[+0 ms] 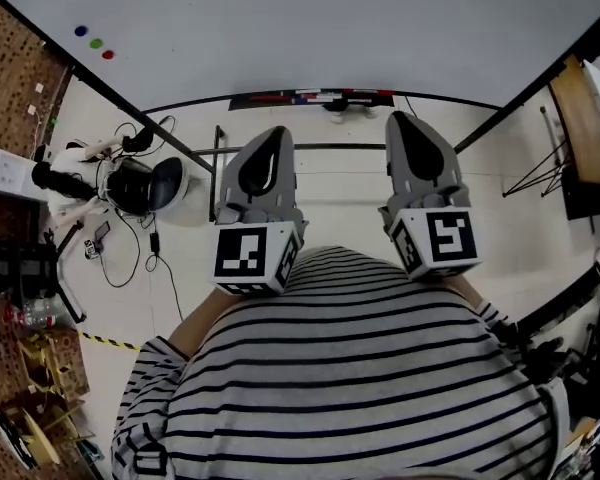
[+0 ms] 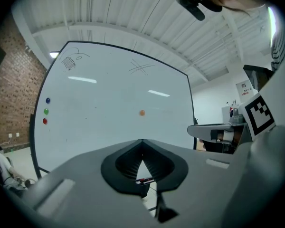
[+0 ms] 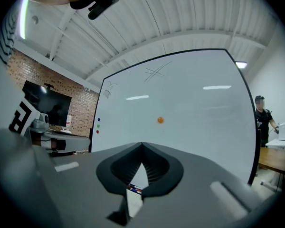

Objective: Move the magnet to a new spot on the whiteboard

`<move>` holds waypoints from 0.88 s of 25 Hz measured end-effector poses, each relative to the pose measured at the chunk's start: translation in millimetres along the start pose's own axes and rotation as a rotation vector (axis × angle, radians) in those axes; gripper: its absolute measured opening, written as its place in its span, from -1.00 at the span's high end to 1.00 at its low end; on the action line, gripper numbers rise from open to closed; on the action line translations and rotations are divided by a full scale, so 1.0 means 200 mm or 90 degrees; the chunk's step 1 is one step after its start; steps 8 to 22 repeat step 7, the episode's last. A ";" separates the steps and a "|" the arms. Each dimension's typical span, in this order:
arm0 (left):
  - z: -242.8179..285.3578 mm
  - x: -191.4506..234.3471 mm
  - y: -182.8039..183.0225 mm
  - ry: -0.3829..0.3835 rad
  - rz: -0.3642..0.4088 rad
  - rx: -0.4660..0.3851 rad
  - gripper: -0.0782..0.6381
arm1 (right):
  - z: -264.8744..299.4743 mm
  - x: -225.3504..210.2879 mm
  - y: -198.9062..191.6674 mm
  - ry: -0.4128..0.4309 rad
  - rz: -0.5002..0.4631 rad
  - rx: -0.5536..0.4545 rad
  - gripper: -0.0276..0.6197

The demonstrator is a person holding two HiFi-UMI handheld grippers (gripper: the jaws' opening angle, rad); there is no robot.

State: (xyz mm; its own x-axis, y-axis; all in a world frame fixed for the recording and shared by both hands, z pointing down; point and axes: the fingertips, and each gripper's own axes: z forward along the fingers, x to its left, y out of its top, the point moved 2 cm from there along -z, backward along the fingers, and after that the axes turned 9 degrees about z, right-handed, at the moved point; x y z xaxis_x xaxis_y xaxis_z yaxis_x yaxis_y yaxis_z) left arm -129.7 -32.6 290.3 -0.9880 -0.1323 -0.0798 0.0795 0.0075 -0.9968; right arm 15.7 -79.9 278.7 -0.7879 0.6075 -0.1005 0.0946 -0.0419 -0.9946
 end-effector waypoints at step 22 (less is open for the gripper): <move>-0.04 0.17 -0.01 0.035 0.000 -0.001 0.74 | 0.18 0.18 -0.03 0.058 -0.015 0.004 0.91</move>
